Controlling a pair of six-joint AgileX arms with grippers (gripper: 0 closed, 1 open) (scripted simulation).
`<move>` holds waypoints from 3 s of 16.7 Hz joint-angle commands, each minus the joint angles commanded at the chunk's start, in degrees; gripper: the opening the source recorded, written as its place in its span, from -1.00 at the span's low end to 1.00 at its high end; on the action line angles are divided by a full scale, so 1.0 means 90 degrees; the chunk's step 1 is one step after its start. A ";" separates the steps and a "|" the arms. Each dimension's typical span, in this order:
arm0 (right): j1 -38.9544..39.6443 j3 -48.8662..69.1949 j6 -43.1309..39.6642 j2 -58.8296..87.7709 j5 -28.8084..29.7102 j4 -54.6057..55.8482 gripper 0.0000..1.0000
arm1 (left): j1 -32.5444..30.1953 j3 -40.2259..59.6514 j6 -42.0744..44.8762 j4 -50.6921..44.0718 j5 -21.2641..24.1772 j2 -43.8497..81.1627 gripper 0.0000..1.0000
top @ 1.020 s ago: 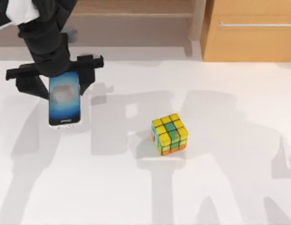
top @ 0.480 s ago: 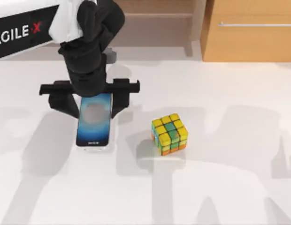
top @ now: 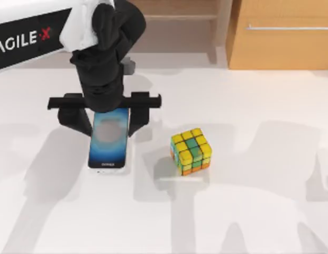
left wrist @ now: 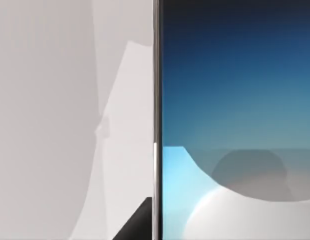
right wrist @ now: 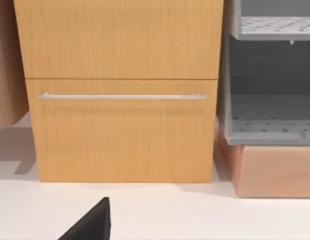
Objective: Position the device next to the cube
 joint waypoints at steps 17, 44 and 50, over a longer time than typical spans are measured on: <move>0.0000 0.0000 0.0000 0.0000 0.0000 0.0000 1.00 | 0.0014 -0.0325 -0.0050 0.0808 0.0002 0.0028 -1.00; 0.0000 0.0000 0.0000 0.0000 0.0000 0.0000 1.00 | -0.0012 -0.0873 0.0011 0.1248 0.0003 0.0378 0.81; 0.0000 0.0000 0.0000 0.0000 0.0000 0.0000 1.00 | -0.0012 -0.0873 0.0011 0.1248 0.0003 0.0378 1.00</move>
